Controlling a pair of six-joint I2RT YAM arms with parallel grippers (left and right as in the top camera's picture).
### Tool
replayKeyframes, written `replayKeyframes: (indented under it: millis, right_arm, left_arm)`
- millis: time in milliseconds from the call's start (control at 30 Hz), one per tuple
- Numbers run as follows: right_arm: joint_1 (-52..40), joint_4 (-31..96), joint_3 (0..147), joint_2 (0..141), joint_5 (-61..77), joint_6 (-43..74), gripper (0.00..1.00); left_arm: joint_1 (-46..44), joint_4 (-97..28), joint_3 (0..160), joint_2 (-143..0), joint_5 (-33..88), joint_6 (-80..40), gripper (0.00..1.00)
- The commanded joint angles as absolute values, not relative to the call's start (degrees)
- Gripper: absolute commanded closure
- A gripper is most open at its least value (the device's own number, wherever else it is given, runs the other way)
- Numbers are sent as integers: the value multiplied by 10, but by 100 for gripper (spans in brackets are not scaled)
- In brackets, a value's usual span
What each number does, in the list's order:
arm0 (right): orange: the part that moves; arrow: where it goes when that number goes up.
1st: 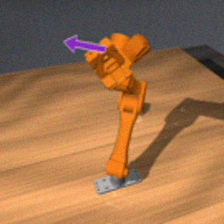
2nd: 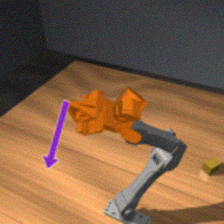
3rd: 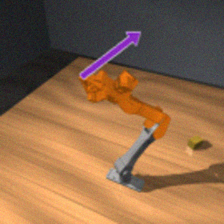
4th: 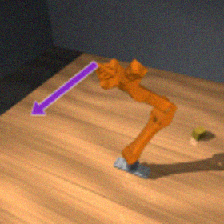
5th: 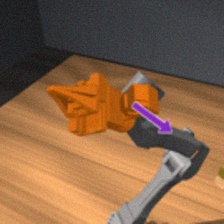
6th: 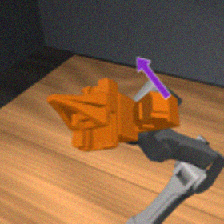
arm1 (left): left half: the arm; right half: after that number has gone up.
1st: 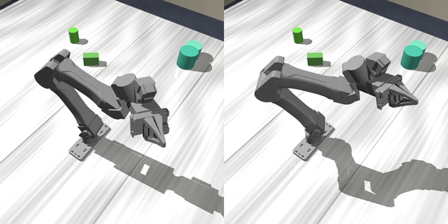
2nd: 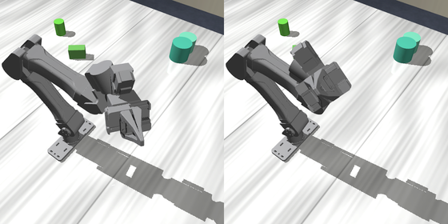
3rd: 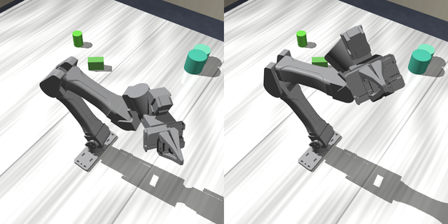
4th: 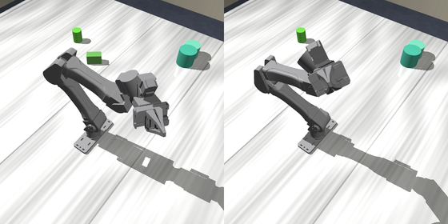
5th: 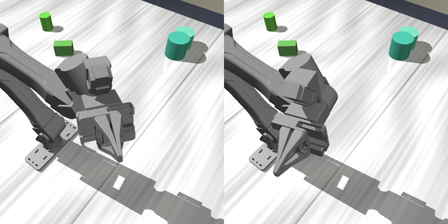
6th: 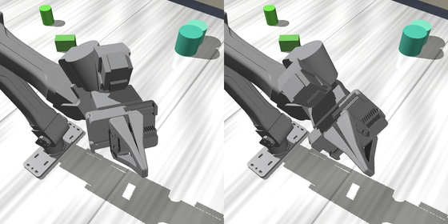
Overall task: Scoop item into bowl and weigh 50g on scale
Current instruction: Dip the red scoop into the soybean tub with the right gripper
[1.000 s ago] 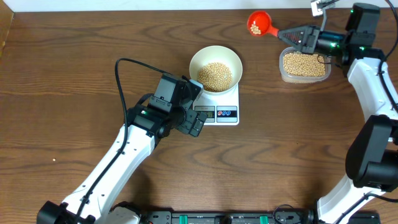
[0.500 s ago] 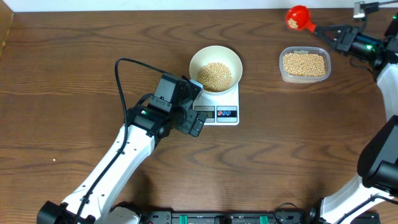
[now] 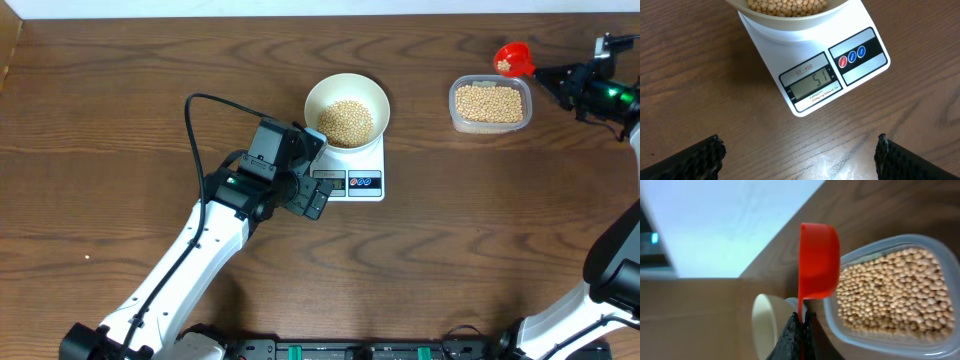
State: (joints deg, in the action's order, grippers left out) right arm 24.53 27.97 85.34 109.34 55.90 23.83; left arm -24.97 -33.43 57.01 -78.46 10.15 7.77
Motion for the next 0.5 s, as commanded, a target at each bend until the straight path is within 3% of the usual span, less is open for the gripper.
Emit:
replayKeyframes:
  millis: [0,267,467]
  right_arm:
    - [206,281,855,1082,478,228,98]
    - [102,322,855,1082,336,169,98]
    - [92,367,855,1082,358,144,99]
  left_arm:
    - [-251,-336,576,-787,98,86,2]
    - [-251,-336,576,-787,98,86,2]
    - [-251,-336,576,-787,98,86,2]
